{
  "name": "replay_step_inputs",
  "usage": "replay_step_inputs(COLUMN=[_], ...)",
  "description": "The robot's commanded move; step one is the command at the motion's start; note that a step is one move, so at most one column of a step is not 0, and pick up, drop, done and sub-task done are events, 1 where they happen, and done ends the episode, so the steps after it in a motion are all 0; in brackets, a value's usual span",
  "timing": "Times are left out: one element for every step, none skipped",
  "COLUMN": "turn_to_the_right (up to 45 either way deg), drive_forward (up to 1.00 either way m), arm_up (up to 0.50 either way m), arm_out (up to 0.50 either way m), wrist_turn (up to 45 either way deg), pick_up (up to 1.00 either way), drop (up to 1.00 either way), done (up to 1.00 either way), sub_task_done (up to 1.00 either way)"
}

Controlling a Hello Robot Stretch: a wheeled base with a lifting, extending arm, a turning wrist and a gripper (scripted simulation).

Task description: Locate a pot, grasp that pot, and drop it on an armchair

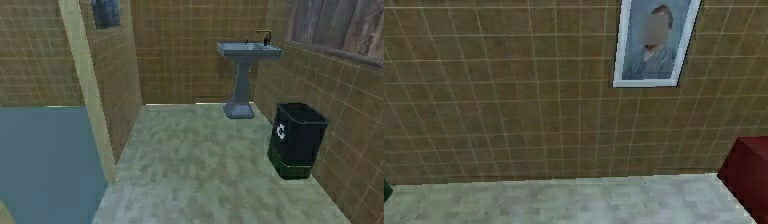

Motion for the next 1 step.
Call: replay_step_inputs(turn_to_the_right=[0.0], drive_forward=[0.8], arm_up=[0.0], arm_out=[0.0], wrist_turn=[0.0], pick_up=[0.0], drop=[0.0], done=[0.0], sub_task_done=[0.0])
